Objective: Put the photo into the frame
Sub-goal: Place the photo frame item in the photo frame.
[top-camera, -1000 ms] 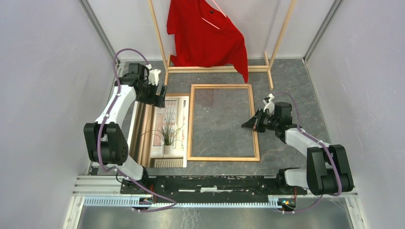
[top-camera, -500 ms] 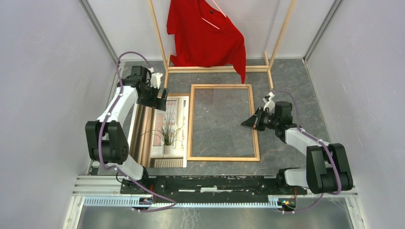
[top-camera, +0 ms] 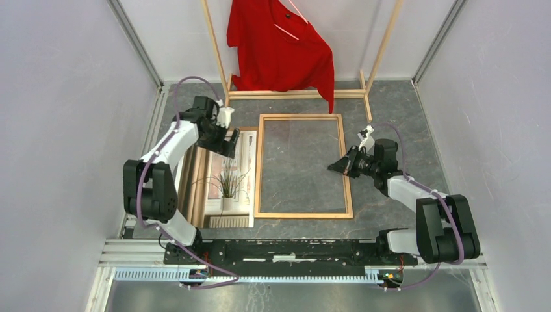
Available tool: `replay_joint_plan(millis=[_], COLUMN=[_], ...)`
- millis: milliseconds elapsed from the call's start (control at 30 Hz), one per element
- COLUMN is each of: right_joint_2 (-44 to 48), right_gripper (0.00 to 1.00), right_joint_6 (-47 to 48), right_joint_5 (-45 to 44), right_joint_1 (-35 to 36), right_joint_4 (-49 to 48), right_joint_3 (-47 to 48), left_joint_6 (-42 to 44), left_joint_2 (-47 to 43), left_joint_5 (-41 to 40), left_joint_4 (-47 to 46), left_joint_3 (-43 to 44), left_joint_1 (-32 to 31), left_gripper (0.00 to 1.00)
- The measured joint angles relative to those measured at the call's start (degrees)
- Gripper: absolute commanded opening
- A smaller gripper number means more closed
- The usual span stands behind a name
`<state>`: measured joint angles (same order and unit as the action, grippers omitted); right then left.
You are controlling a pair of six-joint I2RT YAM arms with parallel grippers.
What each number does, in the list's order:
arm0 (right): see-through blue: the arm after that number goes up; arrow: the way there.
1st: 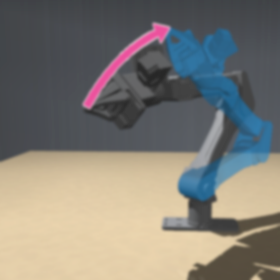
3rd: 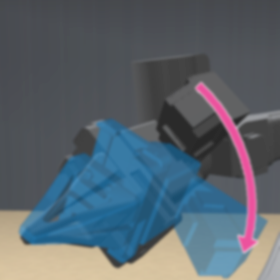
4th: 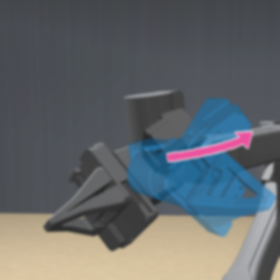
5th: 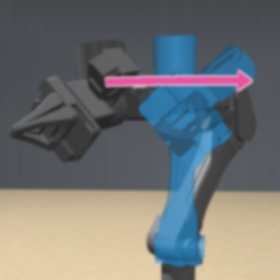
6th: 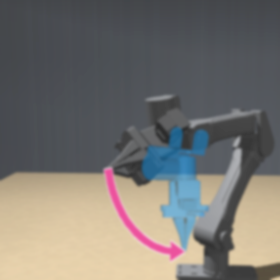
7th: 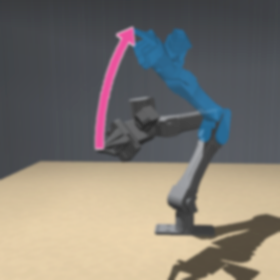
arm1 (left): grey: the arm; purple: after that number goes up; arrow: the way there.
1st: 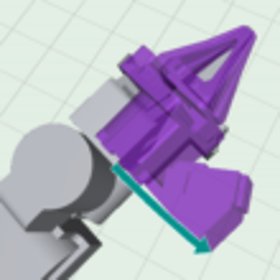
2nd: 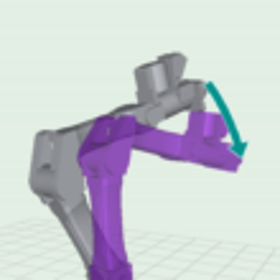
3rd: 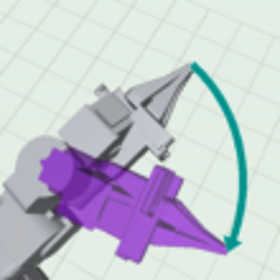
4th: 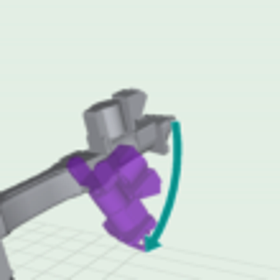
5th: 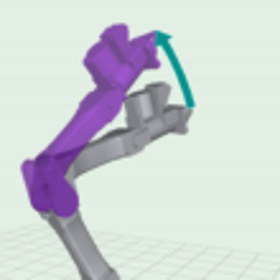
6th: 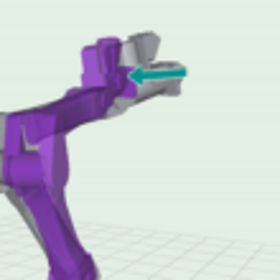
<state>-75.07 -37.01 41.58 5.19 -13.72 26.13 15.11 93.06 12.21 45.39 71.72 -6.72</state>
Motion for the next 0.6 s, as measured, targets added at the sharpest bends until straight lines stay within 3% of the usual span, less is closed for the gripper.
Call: replay_joint_plan(millis=[267,600], right_joint_2=[1.53,1.60], right_gripper=[0.00,0.00], right_joint_6=[-1.01,-3.02], right_joint_5=[0.66,1.70], right_joint_1=[0.00,-0.07], right_joint_4=[-3.72,-7.45], right_joint_3=[-2.19,-3.56], left_joint_6=[-1.20,-1.25], left_joint_2=[4.61,5.79], left_joint_5=[0.66,3.48], left_joint_4=[-2.93,-4.13], left_joint_3=[-3.26,-3.56], left_joint_1=[-9.64,-11.54], left_gripper=[0.97,0.93])
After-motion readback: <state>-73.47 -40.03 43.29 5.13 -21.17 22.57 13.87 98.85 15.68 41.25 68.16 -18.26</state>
